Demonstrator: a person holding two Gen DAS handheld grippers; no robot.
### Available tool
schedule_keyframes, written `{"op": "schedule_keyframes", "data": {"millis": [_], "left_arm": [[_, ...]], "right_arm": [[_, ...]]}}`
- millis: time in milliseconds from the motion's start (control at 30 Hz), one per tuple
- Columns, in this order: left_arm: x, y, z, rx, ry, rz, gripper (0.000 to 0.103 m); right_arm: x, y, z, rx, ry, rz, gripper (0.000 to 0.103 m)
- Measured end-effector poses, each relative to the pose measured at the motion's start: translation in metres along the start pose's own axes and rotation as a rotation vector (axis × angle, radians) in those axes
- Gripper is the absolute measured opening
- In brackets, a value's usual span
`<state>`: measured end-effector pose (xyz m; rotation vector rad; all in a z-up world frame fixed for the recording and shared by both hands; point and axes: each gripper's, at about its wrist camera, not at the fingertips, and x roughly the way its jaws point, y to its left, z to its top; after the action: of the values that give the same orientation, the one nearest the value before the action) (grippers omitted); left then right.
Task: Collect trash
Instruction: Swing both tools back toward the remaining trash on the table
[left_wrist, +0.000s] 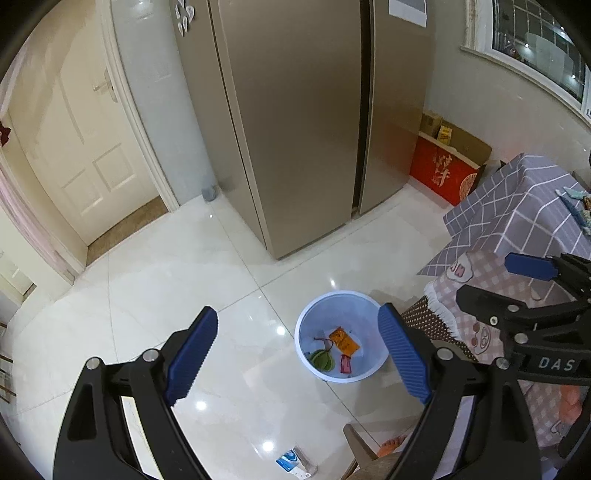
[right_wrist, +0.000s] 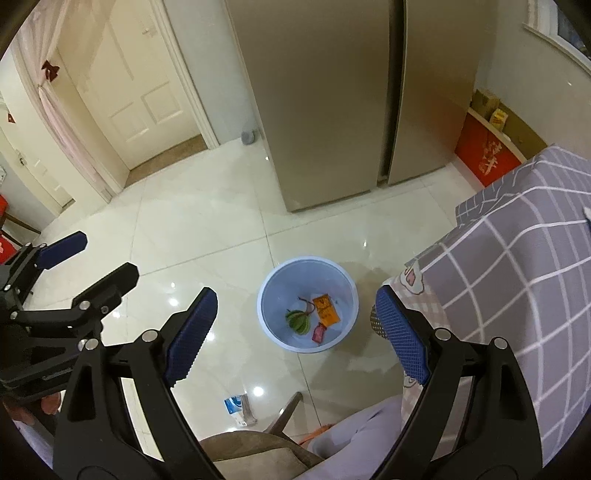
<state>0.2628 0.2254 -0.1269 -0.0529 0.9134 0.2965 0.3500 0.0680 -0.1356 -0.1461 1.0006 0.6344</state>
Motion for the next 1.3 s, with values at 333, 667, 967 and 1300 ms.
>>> {"op": "schedule_keyframes", "data": {"millis": [333,667,967,1300], "left_arm": [[-0.035,-0.033,0.014,0.02,-0.077,-0.03,0.086],[-0.051,-0.089,0.034,0.071,-0.119,-0.116,0.086],[-0.053,-0.153,0.052,0.124,-0.12,-0.211,0.086],[-0.048,-0.232,0.06,0.209,-0.074,-0.309,0.086]], "right_arm": [[-0.046,-0.026,0.002,0.03,-0.081,-0.021,0.086],[-0.083,-0.08,-0.008,0.093,-0.128,-0.128,0.086],[-0.126,-0.145,-0.023,0.181,-0.161,-0.255,0.086],[-0.153,-0.21,-0.038,0.284,-0.174,-0.349,0.086]]}}
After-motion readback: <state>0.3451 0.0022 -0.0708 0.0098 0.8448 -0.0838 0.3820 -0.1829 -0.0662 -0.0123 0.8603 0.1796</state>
